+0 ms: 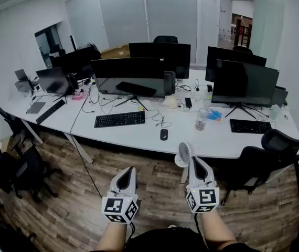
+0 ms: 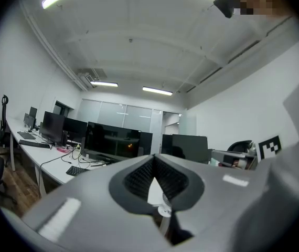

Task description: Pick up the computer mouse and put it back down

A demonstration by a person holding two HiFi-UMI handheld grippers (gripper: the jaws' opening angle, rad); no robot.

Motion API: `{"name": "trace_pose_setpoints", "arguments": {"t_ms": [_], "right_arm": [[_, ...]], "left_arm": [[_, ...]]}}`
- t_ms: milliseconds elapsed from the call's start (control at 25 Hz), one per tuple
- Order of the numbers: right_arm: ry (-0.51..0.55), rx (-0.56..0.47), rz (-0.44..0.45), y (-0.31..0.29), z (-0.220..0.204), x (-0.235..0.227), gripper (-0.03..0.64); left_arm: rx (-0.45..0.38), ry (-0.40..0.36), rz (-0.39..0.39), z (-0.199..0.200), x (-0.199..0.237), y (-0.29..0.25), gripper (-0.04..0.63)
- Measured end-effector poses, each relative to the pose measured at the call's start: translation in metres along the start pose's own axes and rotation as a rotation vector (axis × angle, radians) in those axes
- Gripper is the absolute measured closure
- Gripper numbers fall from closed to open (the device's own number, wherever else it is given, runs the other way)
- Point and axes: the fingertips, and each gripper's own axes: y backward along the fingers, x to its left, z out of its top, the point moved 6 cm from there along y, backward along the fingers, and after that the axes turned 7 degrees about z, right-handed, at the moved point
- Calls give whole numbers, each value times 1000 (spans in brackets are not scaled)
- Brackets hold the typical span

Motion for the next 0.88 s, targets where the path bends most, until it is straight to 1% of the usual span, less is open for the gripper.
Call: {"name": "trace_pose_setpoints", "arguments": {"t_ms": [200,360,600,760,880], "right_arm": [[-2,0,-1,-4,-2,-19,619],[2,6,23,-10,-6,-35,620],[1,10,34,-25,-10,-53,620],[-4,6,27,-44,-12,-65,620],[6,-2,17,-67,-17,-72,620]], "left_arm": [[5,-7,9,-3,-13,-16,543],[9,-17,14,-7,-26,-30,543],[25,-38,-6,-13,-44,-54,543],[16,-63,-7,-17,-44,-78,543],[20,-56,-28,-24,-37,-104,543]]}}
